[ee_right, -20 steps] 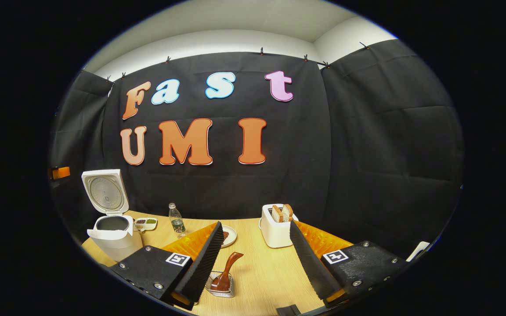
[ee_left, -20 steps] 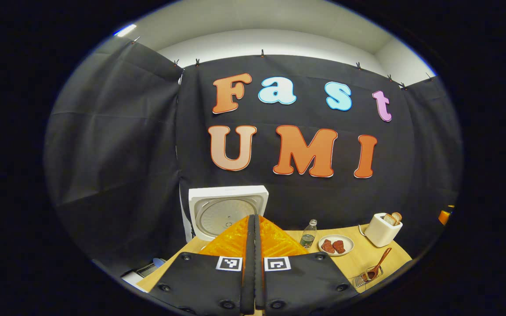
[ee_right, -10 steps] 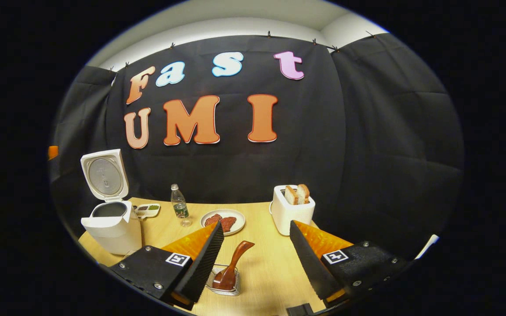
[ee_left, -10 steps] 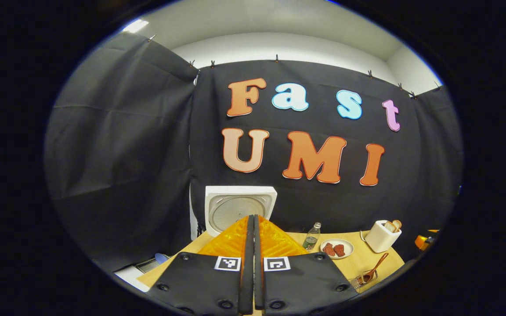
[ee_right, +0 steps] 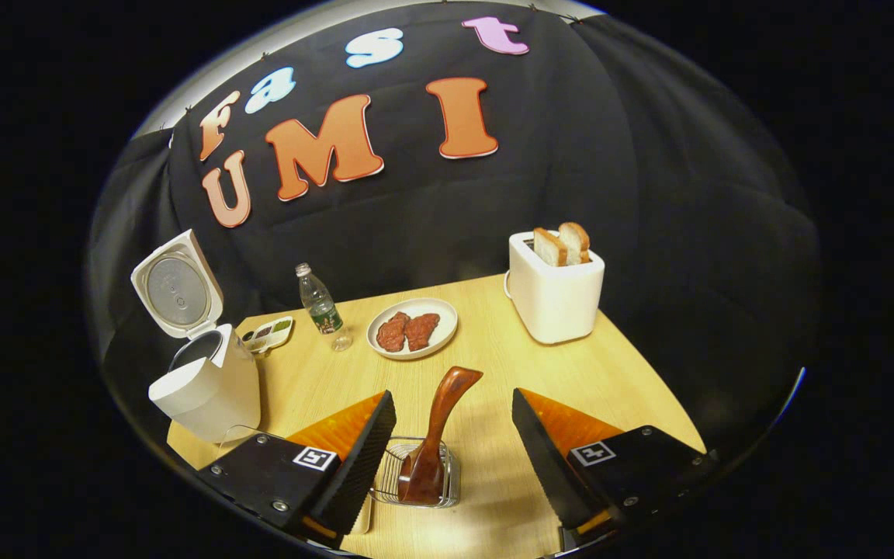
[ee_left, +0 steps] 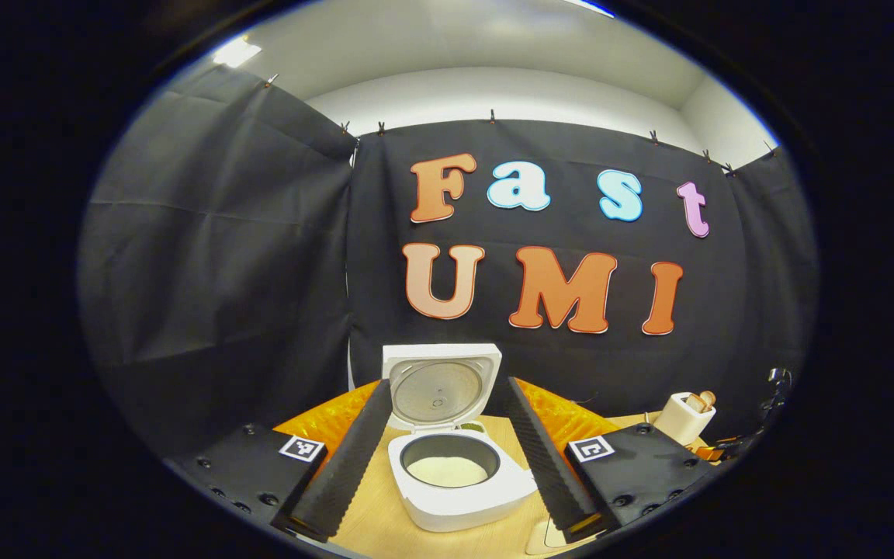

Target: Close the left gripper, press the button to open the rice cooker; take a wooden spoon from the chopstick holder with the right hand, scoop a spoonful of rice and pour it into the rice cooker, then put the wooden spoon back into the chopstick holder.

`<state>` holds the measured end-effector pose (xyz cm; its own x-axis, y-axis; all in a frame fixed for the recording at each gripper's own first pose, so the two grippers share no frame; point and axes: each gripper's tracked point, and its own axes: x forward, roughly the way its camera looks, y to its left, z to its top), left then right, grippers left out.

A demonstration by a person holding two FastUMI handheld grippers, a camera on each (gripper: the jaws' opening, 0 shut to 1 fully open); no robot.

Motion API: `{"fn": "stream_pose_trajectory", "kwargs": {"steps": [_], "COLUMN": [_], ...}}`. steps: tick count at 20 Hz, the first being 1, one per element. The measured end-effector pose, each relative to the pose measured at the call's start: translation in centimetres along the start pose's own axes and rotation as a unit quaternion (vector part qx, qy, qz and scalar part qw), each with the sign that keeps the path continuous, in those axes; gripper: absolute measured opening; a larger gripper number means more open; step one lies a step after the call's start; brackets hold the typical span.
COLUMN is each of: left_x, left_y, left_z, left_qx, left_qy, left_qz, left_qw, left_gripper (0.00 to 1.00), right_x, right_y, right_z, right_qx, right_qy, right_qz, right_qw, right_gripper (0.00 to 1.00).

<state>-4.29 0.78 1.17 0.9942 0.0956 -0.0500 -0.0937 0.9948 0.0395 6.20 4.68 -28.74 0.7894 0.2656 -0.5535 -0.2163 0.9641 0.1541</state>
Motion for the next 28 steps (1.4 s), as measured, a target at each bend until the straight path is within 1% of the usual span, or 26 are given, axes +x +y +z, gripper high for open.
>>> {"fn": "stream_pose_trajectory", "kwargs": {"steps": [2, 3, 4, 5, 6, 7, 9, 12, 13, 14, 15, 16, 17, 18, 19, 20, 21, 22, 23, 26, 28], "left_x": [-0.2, -0.3, -0.4, -0.6, -0.7, -0.8, -0.9, -1.1, -1.3, -1.4, -1.5, -1.6, -1.6, -1.5, -1.5, -1.2, -1.1, -0.9, -0.6, 0.1, 0.7], "left_y": [0.2, -0.1, -0.3, 0.0, 0.2, 0.4, 0.9, 1.7, 2.1, 2.4, 2.6, 2.9, 3.1, 3.2, 3.4, 3.4, 3.3, 3.1, 2.9, 2.5, 2.2], "left_z": [-0.2, -0.3, -0.4, -0.3, -0.1, -0.1, 0.2, 0.4, 0.4, 0.2, 0.0, -0.2, -0.4, -0.6, -0.6, -0.5, -0.5, -0.5, -0.4, -0.1, 0.1], "left_qx": [0.000, 0.001, 0.004, 0.007, 0.014, 0.021, 0.035, 0.042, 0.042, 0.042, 0.042, 0.044, 0.045, 0.046, 0.048, 0.048, 0.048, 0.047, 0.047, 0.055, 0.063], "left_qy": [0.002, 0.001, 0.001, -0.001, -0.004, -0.005, -0.007, -0.007, -0.007, -0.004, -0.001, 0.002, 0.004, 0.005, 0.006, 0.006, 0.005, 0.004, 0.003, 0.000, 0.002], "left_qz": [0.001, -0.005, -0.009, -0.008, -0.005, 0.000, 0.010, 0.022, 0.025, 0.029, 0.033, 0.037, 0.040, 0.042, 0.043, 0.042, 0.039, 0.035, 0.030, 0.012, 0.001], "left_qw": [1.000, 1.000, 1.000, 1.000, 1.000, 1.000, 0.999, 0.999, 0.999, 0.999, 0.999, 0.998, 0.998, 0.998, 0.998, 0.998, 0.998, 0.998, 0.998, 0.998, 0.998], "left_gripper": [0.99, 0.99, 0.93, 0.92, 1.00, 1.00, 1.00, 1.00, 0.96, 0.96, 0.96, 0.96, 1.00, 0.96, 1.00, 0.96, 0.96, 0.99, 1.00, 0.97, 0.96], "right_x": [1.6, 2.4, 3.0, 3.8, 4.4, 5.1, 6.0, 7.3, 7.6, 7.8, 8.1, 7.8, 7.9, 7.8, 7.6, 7.2, 7.0, 6.4, 6.0, 4.1, 2.5], "right_y": [-0.3, -0.2, 0.1, 0.3, 0.5, 0.8, 1.0, 1.8, 2.1, 2.2, 2.5, 2.9, 3.2, 3.1, 3.3, 3.5, 3.6, 3.8, 4.1, 4.7, 4.7], "right_z": [-0.8, -0.9, -1.0, -1.2, -1.6, -1.7, -2.0, -2.8, -2.8, -2.6, -2.4, -2.4, -2.5, -2.5, -2.3, -1.9, -1.4, -1.0, -0.6, 1.4, 3.0], "right_qx": [-0.002, 0.003, 0.011, 0.019, 0.025, 0.032, 0.041, 0.065, 0.072, 0.080, 0.092, 0.105, 0.114, 0.119, 0.122, 0.120, 0.115, 0.110, 0.105, 0.089, 0.074], "right_qy": [0.021, 0.028, 0.037, 0.048, 0.061, 0.069, 0.083, 0.119, 0.123, 0.123, 0.125, 0.131, 0.134, 0.136, 0.132, 0.121, 0.108, 0.097, 0.088, 0.050, 0.021], "right_qz": [-0.003, 0.001, 0.008, 0.014, 0.018, 0.021, 0.022, 0.031, 0.033, 0.034, 0.038, 0.045, 0.044, 0.041, 0.040, 0.039, 0.038, 0.037, 0.037, 0.035, 0.023], "right_qw": [1.000, 1.000, 0.999, 0.999, 0.998, 0.997, 0.995, 0.990, 0.989, 0.989, 0.987, 0.985, 0.983, 0.983, 0.983, 0.985, 0.987, 0.988, 0.990, 0.994, 0.997], "right_gripper": [0.93, 0.91, 0.87, 0.85, 0.81, 0.74, 0.70, 0.52, 0.50, 0.43, 0.40, 0.31, 0.29, 0.28, 0.22, 0.13, 0.12, 0.13, 0.12, 0.09, 0.09]}}
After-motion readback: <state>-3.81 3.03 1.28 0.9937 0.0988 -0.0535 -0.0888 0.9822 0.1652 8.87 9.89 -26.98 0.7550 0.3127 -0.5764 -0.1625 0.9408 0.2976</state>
